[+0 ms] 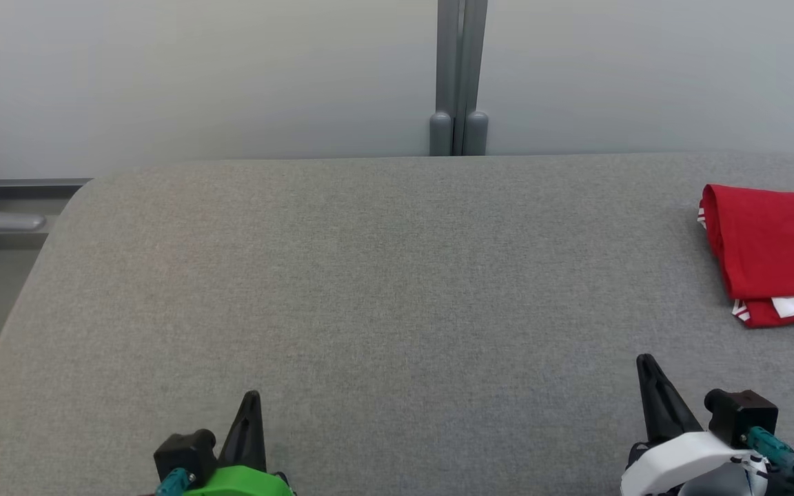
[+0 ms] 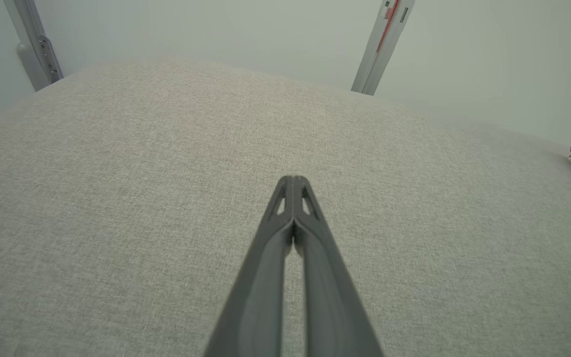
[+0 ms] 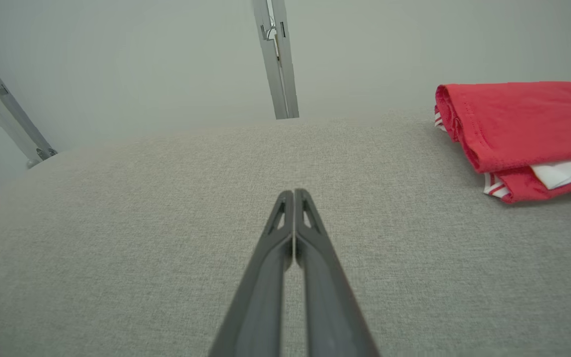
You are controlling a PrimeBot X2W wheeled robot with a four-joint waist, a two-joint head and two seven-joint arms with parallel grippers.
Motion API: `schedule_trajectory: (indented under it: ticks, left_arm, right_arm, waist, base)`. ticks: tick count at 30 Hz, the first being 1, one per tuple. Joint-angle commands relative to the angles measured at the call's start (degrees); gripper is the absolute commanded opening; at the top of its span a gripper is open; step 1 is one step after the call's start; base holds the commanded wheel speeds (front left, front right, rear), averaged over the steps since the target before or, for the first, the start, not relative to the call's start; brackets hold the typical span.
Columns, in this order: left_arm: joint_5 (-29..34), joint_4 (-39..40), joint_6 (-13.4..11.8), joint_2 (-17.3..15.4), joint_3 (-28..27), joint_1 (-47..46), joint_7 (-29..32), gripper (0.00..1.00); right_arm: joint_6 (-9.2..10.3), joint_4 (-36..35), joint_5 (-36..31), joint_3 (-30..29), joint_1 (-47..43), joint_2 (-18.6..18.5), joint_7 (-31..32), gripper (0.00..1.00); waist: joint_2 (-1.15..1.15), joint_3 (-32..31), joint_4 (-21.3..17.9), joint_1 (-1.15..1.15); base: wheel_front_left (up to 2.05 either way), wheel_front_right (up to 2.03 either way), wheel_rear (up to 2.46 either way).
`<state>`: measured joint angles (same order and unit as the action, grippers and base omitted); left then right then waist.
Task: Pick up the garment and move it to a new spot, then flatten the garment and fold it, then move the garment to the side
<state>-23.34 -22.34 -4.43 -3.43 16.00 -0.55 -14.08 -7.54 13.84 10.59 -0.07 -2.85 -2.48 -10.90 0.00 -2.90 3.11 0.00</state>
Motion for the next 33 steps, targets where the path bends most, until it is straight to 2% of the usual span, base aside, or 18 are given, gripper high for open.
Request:
schedule_trajectory:
  ticks: [1, 14, 33]
  left_arm:
    - [-2.5, 1.1, 0.6, 0.0, -1.1, -1.1, 0.6, 0.0]
    - [-14.2, 2.5, 2.6, 0.1, -4.9, -2.0, 4.1, 0.0]
    - [-28.2, 4.0, 5.0, 0.2, -9.4, -3.1, 8.3, 0.0]
  right_arm:
    - [0.0, -0.6, 2.8, -0.5, 1.3, -0.2, 0.6, 0.0]
    - [0.01, -0.8, 16.7, -1.4, 2.6, -0.2, 3.4, 0.0]
    - [0.03, -0.7, 33.3, -2.7, 4.4, -0.3, 6.9, 0.0]
  waist:
    - [0.0, 0.0, 0.0, 0.0]
    - [0.0, 0.4, -0.4, 0.0]
    - [0.0, 0.8, -0.8, 0.0]
  base:
    - [0.0, 0.0, 0.0]
    - [0.0, 0.0, 0.0]
    - [0.0, 0.0, 0.0]
